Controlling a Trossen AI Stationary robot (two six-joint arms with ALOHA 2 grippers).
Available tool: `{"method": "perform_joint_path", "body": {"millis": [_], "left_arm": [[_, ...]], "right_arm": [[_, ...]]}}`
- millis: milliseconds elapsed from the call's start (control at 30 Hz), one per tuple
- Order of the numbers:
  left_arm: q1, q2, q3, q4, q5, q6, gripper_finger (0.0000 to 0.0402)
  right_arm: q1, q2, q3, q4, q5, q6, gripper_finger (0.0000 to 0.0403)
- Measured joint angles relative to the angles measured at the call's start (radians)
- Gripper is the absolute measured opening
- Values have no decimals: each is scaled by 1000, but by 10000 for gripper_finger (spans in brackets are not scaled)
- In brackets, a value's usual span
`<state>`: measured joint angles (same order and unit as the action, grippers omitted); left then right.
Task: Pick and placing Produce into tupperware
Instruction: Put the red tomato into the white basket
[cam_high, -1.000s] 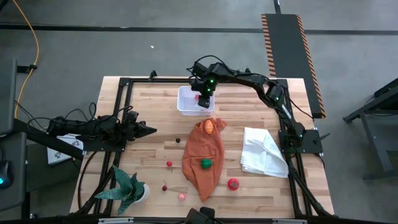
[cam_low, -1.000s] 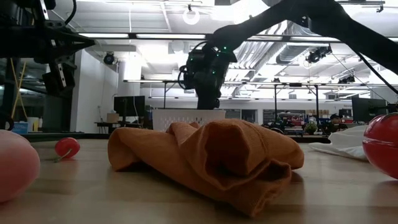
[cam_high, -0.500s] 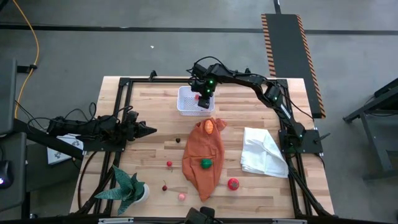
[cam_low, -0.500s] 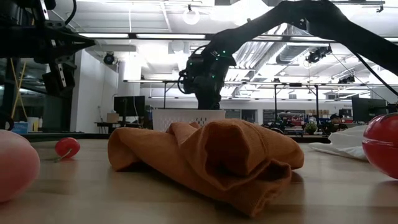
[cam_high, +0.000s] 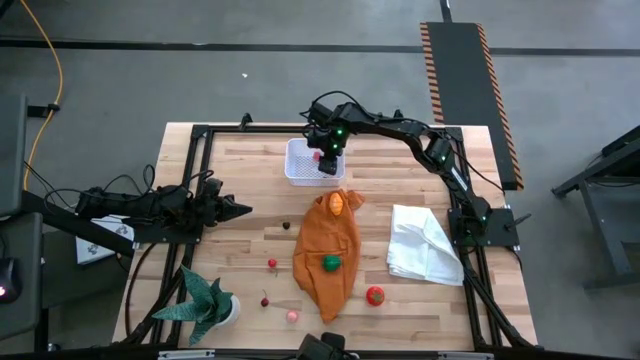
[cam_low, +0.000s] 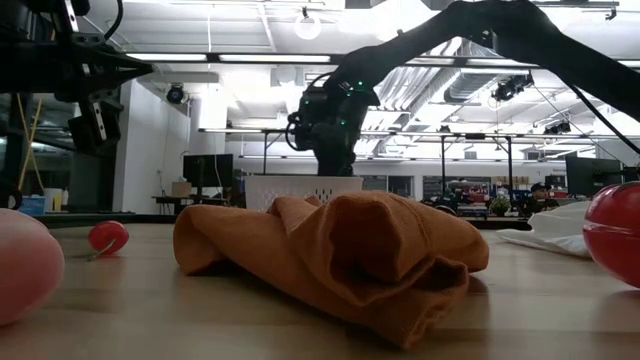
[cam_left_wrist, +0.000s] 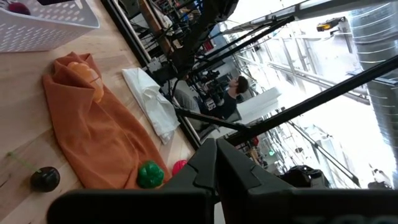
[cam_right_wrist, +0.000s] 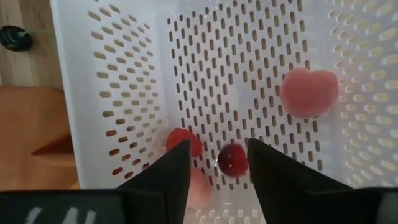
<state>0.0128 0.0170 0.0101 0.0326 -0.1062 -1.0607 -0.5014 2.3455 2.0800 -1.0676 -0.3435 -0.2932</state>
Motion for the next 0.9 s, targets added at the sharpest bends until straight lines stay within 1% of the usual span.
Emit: {"method": "perform_joint_path", "body": {"millis": [133,233,567,700,900], "left_arm": [[0,0,0,0,0,0,1],[0,0,0,0,0,0,1],[0,0,0,0,0,1,1],[0,0,0,0,0,1,1],[0,0,0,-3,13,1,1]], "right_arm": [[0,0,1,12,-5,0,149],[0,0,35,-9,-6,0,145],[-2,-2,277,-155,-8,1,144],[-4,-51,245,-147,-7,24,144],[-5,-75,243,-233,-5,42,144]]}}
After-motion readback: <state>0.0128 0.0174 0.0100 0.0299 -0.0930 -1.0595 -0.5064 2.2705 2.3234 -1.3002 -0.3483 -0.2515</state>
